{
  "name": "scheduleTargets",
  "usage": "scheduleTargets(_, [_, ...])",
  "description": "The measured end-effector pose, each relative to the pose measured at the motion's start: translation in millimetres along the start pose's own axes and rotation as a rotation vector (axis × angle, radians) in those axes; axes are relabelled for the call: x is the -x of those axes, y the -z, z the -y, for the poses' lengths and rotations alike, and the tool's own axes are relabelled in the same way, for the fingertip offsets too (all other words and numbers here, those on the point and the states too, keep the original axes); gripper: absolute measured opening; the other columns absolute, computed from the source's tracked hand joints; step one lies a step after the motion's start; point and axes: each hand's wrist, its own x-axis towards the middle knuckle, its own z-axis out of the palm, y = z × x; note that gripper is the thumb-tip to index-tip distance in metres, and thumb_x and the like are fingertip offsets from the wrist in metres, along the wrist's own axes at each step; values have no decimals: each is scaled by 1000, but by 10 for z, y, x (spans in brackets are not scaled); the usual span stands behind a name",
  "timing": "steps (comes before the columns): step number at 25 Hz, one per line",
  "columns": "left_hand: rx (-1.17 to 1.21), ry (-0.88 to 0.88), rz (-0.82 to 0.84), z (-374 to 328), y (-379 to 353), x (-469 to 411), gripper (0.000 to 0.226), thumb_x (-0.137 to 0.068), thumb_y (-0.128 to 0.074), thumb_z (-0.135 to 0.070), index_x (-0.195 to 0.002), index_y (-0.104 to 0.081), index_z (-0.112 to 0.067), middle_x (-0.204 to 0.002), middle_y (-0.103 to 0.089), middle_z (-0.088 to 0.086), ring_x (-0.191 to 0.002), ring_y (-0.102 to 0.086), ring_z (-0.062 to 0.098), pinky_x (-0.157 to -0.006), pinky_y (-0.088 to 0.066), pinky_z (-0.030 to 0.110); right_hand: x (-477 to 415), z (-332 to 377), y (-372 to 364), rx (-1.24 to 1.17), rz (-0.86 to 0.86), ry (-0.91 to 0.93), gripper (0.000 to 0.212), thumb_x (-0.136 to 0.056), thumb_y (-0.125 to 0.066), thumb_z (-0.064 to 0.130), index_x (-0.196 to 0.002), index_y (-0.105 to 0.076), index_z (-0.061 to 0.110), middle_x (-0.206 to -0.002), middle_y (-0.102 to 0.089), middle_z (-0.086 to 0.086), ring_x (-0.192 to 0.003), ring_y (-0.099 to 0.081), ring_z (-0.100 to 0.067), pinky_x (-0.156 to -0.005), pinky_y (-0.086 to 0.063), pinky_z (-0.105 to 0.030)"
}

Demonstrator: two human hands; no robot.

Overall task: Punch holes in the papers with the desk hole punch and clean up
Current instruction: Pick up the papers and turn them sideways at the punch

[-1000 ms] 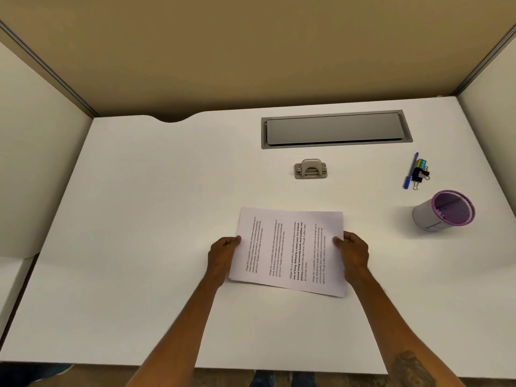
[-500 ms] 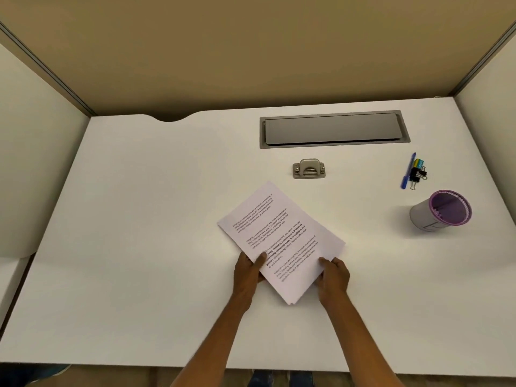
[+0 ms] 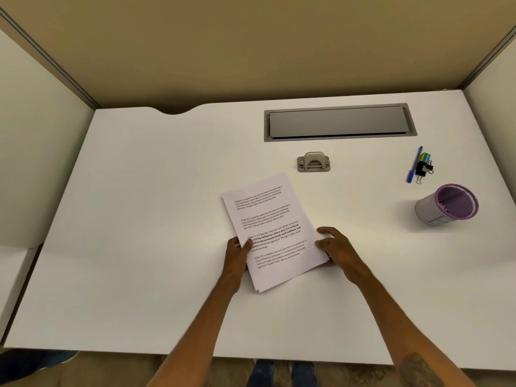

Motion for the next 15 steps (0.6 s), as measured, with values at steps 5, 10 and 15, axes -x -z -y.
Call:
scheduleTargets(5, [88,-17,-103,136,-166,126,24,-99,-54,-19,-122,-60,-17,-123,-67,4,-109,-65,24,-99,-52,45,36,-69,-207,144,-10,94,47,-93,-38,3,-131,-50,28,-107,-58,-1,-101,-53,-21,-84,-47,-38])
scheduleTargets(10, [-1,-111,-133,168,-209,141,40,-98,-53,-8,-136,-48,-16,-132,-60,0,-118,-58,20,-105,-47,39,40,-112,-324,301,-70,178,49,-96,-48,8,-142,-39,21,-136,-51,-8,-122,-52,-29,-99,-49,-54])
scheduleTargets(15, [-18,-128,-184,174,-263,172,34,-102,-47,-23,-136,-48,-20,-124,-59,-6,-110,-57,14,-91,-44,27,40,-162,-362,317,-69,180,60,-94,-52,8,-150,-32,22,-145,-43,-6,-129,-47,-31,-90,-55,-57])
